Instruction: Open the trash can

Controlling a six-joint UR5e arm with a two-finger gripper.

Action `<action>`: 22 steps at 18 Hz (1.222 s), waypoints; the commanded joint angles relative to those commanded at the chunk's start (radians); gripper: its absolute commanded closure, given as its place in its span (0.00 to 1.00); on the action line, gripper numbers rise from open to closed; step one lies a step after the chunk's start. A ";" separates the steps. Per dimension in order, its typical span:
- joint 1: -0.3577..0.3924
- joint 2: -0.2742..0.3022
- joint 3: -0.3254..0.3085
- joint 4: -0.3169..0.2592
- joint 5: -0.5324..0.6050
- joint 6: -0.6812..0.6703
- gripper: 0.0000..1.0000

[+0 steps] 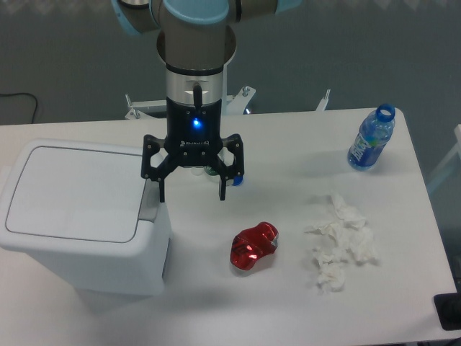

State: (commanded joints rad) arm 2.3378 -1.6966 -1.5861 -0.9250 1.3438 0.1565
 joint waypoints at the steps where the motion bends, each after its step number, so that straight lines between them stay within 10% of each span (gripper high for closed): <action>1: -0.002 0.000 0.000 0.000 0.000 0.000 0.00; 22: -0.003 -0.005 -0.015 0.002 0.000 0.002 0.00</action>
State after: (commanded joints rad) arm 2.3347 -1.7012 -1.6015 -0.9235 1.3438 0.1580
